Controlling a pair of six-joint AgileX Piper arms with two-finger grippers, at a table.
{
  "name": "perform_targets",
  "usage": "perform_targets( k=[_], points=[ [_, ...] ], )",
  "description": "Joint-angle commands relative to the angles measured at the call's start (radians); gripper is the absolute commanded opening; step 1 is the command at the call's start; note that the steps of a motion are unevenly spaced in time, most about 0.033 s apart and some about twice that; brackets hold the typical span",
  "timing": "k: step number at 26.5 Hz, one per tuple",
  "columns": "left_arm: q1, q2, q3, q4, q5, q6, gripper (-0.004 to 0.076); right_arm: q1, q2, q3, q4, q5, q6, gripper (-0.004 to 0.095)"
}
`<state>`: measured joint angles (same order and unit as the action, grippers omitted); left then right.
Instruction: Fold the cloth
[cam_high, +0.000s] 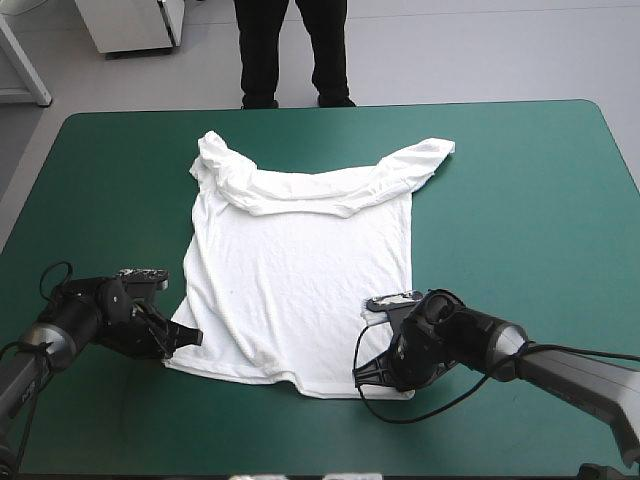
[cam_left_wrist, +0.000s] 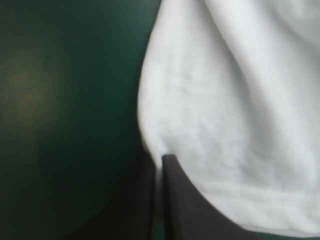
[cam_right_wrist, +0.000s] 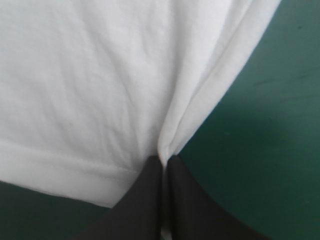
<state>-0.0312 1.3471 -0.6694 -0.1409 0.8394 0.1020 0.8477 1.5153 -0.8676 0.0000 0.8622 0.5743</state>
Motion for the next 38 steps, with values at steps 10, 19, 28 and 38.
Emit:
perform_targets(
  k=[10, 19, 28, 38],
  points=[
    [-0.006, -0.253, -0.488, -0.247, 0.218, 0.056, -0.0010, -0.069, -0.460, -0.338, -0.442, 0.357, 0.012, -0.0017],
    [-0.006, -0.266, -0.987, -0.337, 0.227, 0.077, -0.0010, -0.128, -0.463, -0.838, -0.606, 0.386, -0.206, -0.0017],
    [-0.006, -0.246, -1.397, -0.382, 0.134, 0.077, -0.0010, -0.128, -0.343, -1.312, -0.625, 0.386, -0.402, -0.0017],
    [-0.006, -0.194, -1.670, -0.470, 0.050, 0.104, -0.0010, -0.128, -0.210, -1.757, -0.537, 0.348, -0.527, -0.0015]
  ],
)
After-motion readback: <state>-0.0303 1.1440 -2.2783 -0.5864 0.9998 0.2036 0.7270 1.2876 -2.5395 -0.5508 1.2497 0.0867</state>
